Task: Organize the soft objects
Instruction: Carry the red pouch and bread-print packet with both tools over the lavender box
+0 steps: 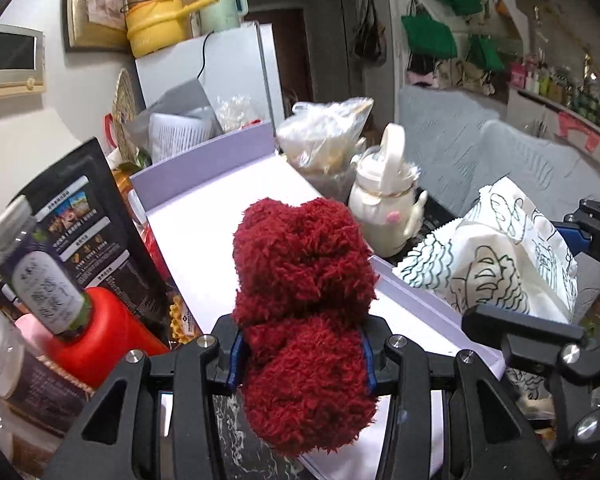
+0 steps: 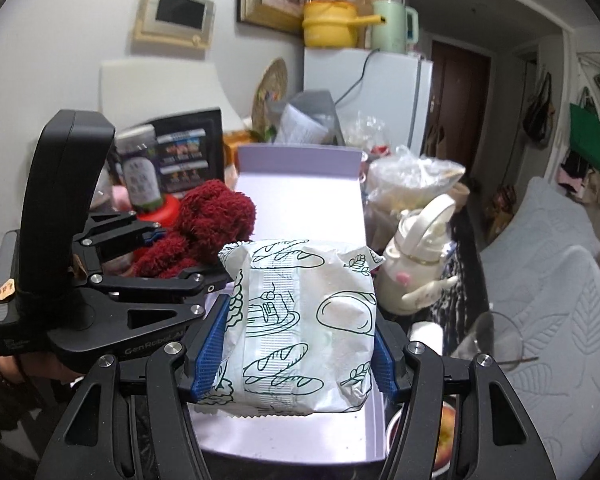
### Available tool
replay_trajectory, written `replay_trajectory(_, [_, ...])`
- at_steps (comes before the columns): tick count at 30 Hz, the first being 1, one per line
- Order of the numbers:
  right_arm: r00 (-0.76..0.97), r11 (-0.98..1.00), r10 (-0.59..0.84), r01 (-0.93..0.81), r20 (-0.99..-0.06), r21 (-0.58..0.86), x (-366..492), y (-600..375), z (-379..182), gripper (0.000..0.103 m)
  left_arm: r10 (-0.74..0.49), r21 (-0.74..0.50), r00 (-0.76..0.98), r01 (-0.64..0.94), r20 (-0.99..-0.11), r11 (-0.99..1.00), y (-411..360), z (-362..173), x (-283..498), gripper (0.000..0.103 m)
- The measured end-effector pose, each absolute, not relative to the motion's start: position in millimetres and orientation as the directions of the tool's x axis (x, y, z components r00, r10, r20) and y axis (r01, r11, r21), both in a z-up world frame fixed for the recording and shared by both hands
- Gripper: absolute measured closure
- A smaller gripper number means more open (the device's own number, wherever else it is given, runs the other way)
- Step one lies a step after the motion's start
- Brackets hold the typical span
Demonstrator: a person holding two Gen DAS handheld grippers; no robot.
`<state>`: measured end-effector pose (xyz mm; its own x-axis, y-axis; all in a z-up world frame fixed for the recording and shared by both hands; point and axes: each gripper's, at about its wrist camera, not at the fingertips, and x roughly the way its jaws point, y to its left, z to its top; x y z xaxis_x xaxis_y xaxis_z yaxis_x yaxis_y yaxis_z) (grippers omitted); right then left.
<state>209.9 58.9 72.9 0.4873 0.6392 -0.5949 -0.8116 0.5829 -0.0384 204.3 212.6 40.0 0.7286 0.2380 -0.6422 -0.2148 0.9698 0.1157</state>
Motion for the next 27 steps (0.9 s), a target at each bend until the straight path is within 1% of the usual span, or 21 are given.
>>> replay_trajectory(7, [0.465, 0.596, 0.584, -0.802, -0.665, -0.037, 245, 84, 34, 0.041, 0.241, 0.122, 0.657, -0.222, -0.715, 0.967, 222, 3, 232, 0.060])
replay_trajectory(12, [0.445, 0.599, 0.538, -0.799, -0.716, -0.046, 261, 96, 3, 0.041, 0.254, 0.151, 0.613, -0.215, -0.748, 0.965, 224, -23, 244, 0.060])
replay_trajectory(21, [0.370, 0.611, 0.489, -0.791, -0.790, 0.008, 287, 108, -39, 0.041, 0.222, 0.114, 0.541, -0.226, -0.811, 0.967, 237, -57, 258, 0.060])
replay_trajectory(27, [0.334, 0.624, 0.479, -0.780, -0.812, 0.047, 299, 114, -54, 0.041, 0.206, 0.101, 0.491, -0.233, -0.846, 0.967, 243, -71, 270, 0.060])
